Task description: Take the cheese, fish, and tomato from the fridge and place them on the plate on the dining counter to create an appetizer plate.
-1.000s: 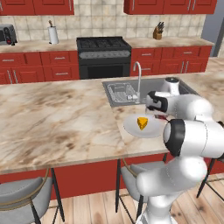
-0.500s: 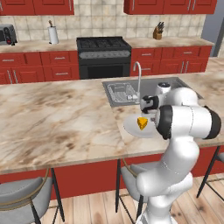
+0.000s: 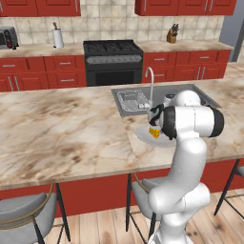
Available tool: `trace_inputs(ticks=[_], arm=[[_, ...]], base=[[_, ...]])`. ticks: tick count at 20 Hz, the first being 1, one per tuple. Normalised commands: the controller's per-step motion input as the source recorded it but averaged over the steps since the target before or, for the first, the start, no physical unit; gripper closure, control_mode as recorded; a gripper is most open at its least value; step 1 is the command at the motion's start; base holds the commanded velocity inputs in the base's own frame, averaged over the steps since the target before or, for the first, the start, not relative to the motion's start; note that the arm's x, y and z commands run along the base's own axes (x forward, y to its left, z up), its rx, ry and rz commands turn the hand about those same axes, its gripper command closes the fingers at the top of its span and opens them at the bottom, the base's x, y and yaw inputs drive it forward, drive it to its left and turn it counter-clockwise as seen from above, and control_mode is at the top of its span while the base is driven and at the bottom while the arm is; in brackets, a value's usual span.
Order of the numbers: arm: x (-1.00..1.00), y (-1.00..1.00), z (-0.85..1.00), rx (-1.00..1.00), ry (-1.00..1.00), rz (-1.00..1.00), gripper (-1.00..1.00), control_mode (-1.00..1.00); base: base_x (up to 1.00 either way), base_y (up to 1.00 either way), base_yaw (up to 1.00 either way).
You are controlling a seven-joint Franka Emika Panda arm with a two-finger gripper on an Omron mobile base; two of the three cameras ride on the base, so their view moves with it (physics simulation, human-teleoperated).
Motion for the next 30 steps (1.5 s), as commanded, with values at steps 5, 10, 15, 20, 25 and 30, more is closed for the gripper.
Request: trace_inputs(ticks=[5,10,15,20,25,30], arm=[[0.44,-0.02,-0.43,0.0,0.0,-0.07,1.0,-1.0],[0.05,0.0,-0.18,0.0,0.0,-0.04,-1.0,-1.0],[-0.15,-0.05,0.05,0.0,0.0,-0.08,-1.0,-1.0],[-0.17,0.0,0.37,0.0,0.0,-0.09,-1.0,-1.0],[-0.55,0.0,0.88,0.0,-0.11,-0.06,-1.0,-1.0],[-0.99,0.0,0.7,0.0,-0.18,0.0,-1.0,-1.0]], base=[[0.0,0.0,0.0],[0.0,0.0,0.0],[0.0,0.0,0.0],[0.0,0.0,0.0],[0.0,0.0,0.0],[0.0,0.0,0.0]])
